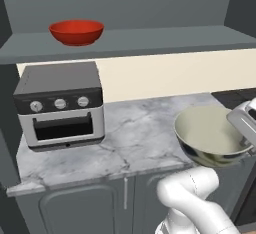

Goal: Move the bowls from the cabinet to the plates on the dining table.

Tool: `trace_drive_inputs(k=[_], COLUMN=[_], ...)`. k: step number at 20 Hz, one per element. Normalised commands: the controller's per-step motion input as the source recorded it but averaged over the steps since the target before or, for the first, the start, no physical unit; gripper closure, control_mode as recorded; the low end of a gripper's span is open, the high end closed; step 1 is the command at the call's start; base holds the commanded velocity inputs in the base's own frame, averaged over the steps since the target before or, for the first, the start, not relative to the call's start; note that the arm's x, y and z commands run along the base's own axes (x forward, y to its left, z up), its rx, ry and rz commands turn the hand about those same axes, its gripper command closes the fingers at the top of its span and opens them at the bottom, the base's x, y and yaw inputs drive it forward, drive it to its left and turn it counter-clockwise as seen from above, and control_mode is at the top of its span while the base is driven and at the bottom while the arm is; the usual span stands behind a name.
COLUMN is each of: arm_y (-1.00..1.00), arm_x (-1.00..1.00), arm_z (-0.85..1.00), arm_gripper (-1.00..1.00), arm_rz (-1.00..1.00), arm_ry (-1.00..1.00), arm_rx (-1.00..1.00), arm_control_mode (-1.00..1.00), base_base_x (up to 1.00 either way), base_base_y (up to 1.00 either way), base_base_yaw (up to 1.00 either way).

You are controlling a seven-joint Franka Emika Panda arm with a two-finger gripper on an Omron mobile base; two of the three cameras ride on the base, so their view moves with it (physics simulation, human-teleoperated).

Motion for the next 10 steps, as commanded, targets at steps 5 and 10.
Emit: trace_drive_inputs(k=[5, 10], arm_y=[0.00, 0.00], arm_x=[0.00, 0.00], arm_z=[0.00, 0.00], arm_gripper=[1.00, 1.00], arm_rz=[0.00, 0.00], arm_ry=[0.00, 0.00], arm_rx=[0.00, 0.00], arm_control_mode=[1.00, 1.00], base_base_x=[-0.60, -0.56], base_base_y=[0.00, 0.00], base_base_yaw=[0.00, 0.00])
